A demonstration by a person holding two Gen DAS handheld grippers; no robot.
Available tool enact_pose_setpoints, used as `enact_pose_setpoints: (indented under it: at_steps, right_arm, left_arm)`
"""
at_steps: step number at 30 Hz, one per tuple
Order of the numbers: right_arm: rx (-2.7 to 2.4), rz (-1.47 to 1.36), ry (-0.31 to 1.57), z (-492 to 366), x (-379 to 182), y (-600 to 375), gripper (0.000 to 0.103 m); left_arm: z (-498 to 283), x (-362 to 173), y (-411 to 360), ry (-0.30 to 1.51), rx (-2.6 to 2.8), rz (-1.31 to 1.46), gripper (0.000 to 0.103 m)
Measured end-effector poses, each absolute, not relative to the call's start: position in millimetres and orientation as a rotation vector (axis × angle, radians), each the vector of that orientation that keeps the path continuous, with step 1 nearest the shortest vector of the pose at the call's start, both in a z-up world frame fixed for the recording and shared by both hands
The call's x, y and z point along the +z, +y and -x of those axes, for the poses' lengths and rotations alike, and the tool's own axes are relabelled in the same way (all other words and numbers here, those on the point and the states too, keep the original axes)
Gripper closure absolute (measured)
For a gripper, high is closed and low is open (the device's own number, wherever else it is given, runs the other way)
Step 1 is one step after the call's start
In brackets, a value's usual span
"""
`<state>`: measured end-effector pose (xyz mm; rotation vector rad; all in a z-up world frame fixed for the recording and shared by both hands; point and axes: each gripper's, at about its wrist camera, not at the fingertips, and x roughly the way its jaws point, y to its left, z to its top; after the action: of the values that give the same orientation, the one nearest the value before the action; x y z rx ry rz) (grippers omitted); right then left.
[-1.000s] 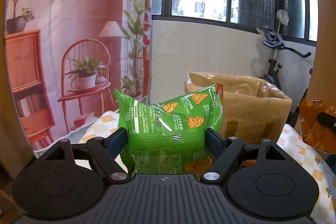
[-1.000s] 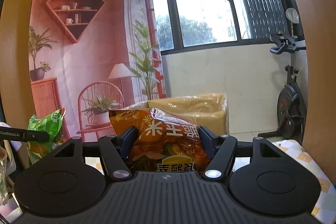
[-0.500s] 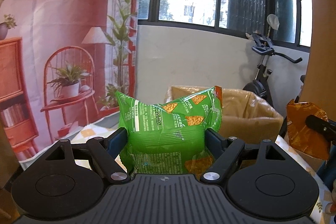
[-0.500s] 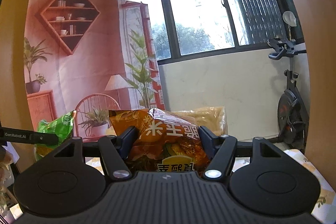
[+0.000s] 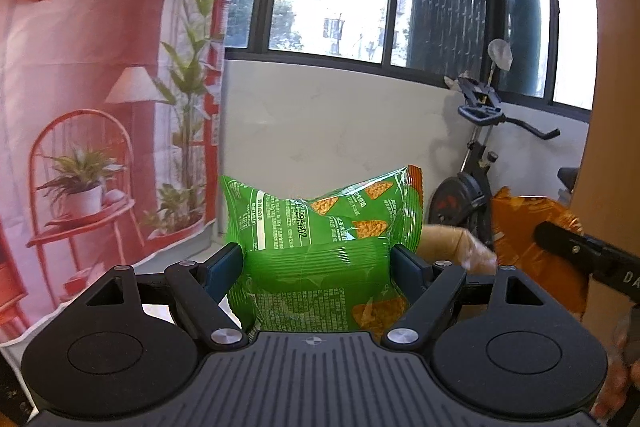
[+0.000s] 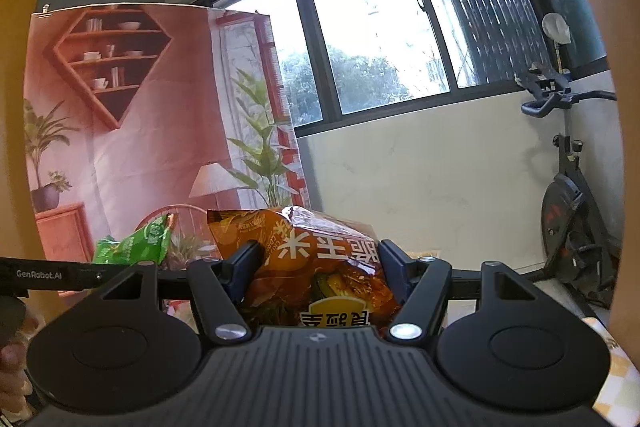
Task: Organize snacks
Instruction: 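Lift both held bags and carry them over the box opening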
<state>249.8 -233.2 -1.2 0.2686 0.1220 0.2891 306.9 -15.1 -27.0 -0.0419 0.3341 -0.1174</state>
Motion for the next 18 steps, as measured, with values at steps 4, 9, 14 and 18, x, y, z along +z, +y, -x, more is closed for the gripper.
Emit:
enact_pose_setpoints:
  at_steps: [4,9,14,18]
  right_arm:
    - [0.299,-0.279,0.129,-285.5,1.7,-230.2,0.036]
    - [0.282,-0.291,0.191,-327.1,-8.6,-228.4,0.036]
    - [0.258,-0.327,0.263,-353.4,-25.9,-232.3,0.036]
    - [0.257,-0.307,0.29,-362.5,-33.8,-229.3,0.036]
  left_arm:
    - [-339.1,-29.8,-23.7,0.35,-0.119,0.041,0.021]
    - [-374.9,-41.1,-31.7,0.399,-0.132,0.027,0.021]
    - [-395.2,-54.1,-33.2,0.445,-0.151,0.016,0.02]
    - [-406.8,-59.9,-29.6,0.471,-0.167,0.024,0.019]
